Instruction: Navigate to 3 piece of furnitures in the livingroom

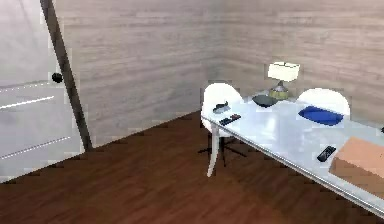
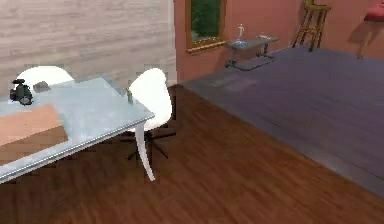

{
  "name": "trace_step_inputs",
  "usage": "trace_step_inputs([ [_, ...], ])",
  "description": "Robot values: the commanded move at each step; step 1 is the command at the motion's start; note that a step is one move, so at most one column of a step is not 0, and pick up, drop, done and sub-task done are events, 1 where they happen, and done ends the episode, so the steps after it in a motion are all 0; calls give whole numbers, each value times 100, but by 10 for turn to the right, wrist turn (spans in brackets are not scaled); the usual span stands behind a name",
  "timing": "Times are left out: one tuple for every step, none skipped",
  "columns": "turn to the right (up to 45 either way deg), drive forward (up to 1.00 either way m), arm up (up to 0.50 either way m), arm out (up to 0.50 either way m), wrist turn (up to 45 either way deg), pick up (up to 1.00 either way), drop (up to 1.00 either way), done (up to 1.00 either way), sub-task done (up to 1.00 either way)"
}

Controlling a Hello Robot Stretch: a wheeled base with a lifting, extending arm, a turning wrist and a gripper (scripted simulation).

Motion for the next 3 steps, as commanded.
trace_step_inputs([
  [450, 0, 0, 0, 0, 0, 0, 0, 0],
  [210, 0, 0, 0, 0, 0, 0, 0, 0],
  [30, 0, 0, 0, 0, 0, 0, 0, 0],
])
